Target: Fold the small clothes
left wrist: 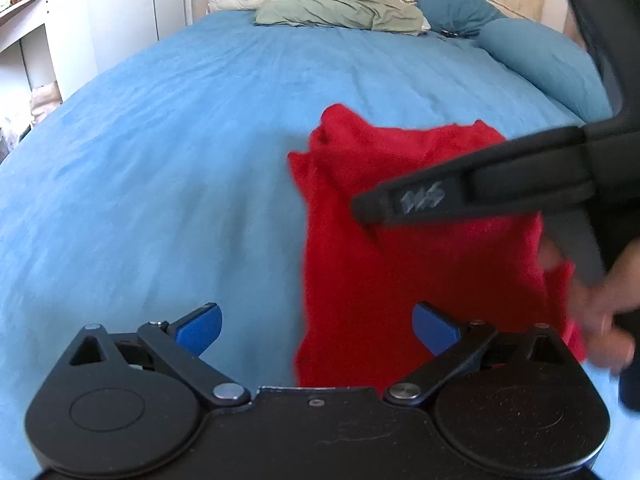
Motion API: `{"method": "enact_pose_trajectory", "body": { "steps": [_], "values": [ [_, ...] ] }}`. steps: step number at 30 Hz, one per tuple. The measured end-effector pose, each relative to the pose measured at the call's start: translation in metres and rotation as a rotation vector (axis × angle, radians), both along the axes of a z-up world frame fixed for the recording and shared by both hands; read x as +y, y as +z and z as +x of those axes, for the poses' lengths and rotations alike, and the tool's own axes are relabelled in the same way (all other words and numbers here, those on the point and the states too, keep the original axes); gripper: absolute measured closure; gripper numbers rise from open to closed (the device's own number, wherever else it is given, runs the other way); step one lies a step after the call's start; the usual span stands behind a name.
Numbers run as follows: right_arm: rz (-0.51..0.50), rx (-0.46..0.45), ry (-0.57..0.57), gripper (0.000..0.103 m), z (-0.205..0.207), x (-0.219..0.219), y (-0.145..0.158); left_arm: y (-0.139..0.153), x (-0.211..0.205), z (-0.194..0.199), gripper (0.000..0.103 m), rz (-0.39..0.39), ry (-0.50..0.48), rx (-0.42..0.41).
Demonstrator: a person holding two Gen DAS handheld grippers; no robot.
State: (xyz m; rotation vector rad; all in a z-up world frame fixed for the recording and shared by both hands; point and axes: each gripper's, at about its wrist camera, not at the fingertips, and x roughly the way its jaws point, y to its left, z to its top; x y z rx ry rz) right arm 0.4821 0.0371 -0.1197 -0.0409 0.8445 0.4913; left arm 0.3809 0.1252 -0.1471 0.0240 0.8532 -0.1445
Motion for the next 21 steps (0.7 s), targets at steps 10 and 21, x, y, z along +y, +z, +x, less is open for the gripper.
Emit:
{"method": "enact_pose_trajectory", "body": {
  "steps": [10,21],
  "values": [
    [0.09,-0.185,-0.025,0.008,-0.074,-0.093,0.068,0.016,0.011,-0.016,0.0,-0.094,0.017,-0.069],
    [0.137,-0.1,-0.069,0.081,-0.077,-0.08,0.002,0.014,0.026,-0.017,0.0,-0.043,0.073,-0.057]
  ]
}}
